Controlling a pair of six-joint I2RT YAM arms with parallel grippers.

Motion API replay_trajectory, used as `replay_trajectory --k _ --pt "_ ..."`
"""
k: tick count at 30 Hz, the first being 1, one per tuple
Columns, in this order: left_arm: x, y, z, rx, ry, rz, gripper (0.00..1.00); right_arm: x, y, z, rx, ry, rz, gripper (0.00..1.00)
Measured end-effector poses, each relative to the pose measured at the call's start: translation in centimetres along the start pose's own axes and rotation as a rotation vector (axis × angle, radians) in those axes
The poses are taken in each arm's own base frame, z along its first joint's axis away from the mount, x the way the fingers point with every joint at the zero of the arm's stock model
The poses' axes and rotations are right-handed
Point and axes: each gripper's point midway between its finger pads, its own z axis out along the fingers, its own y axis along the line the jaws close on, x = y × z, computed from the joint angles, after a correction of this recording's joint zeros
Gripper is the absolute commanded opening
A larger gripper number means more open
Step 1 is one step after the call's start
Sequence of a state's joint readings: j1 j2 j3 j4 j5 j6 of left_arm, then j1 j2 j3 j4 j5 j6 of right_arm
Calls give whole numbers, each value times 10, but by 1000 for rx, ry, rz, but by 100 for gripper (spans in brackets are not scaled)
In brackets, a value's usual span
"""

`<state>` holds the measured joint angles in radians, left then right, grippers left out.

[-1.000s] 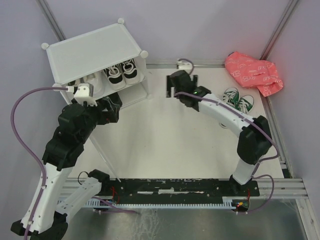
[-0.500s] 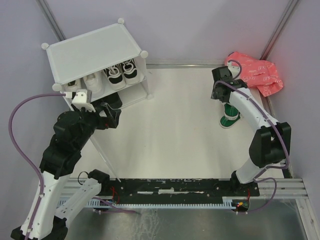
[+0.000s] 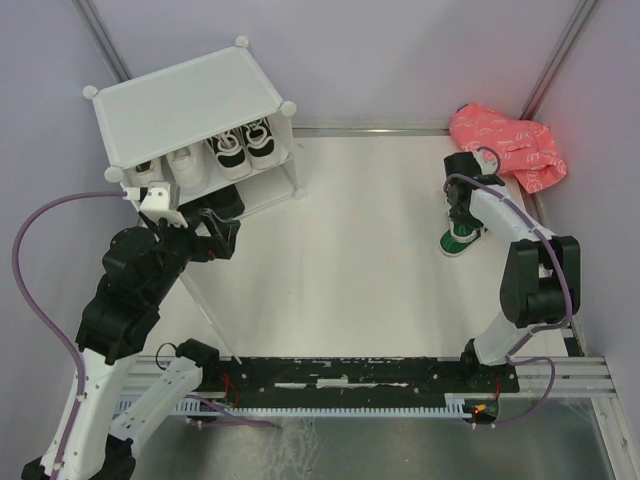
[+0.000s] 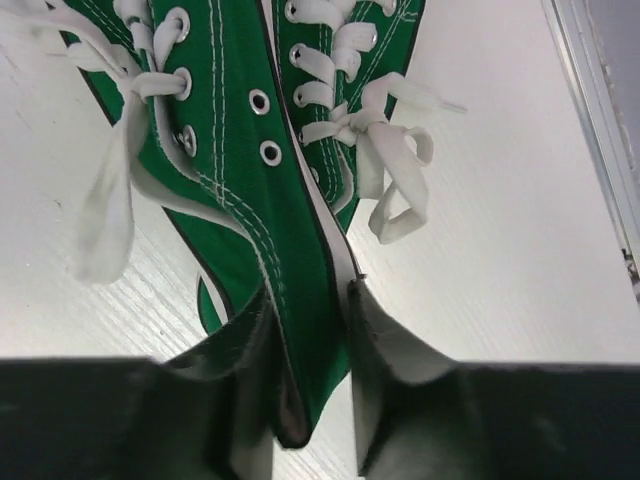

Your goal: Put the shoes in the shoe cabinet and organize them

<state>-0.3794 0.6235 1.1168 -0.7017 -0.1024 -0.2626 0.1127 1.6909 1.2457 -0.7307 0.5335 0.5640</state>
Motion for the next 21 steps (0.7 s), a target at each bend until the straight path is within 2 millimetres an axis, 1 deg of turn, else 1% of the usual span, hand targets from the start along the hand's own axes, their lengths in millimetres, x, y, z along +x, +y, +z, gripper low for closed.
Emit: replay_trajectory --k 2,5,7,9,10,12,15,18,21 --pt "0 0 0 -1 1 0 99 -4 -2 -4 -10 -23 1 4" --pt "1 1 0 -5 2 0 99 -11 1 -14 -56 -62 5 2" --pt "1 3 -1 -13 1 0 99 -8 4 -21 -72 -79 -16 2" --pt "0 5 -2 -27 -5 0 99 -1 13 -35 -101 -100 -65 2" --pt "-1 6 -3 -29 -9 0 99 5 20 -46 -120 -116 -100 2" --pt "-3 7 -5 -36 -20 -2 99 18 43 -71 -191 -146 -167 2" --pt "-5 9 -8 -46 -35 -4 99 49 88 -111 -358 -171 -251 2" --pt "-6 11 -10 -55 -44 -5 99 85 127 -140 -514 -157 -315 2" --pt "-7 14 -14 -71 -53 -6 99 123 156 -158 -627 -134 -377 2"
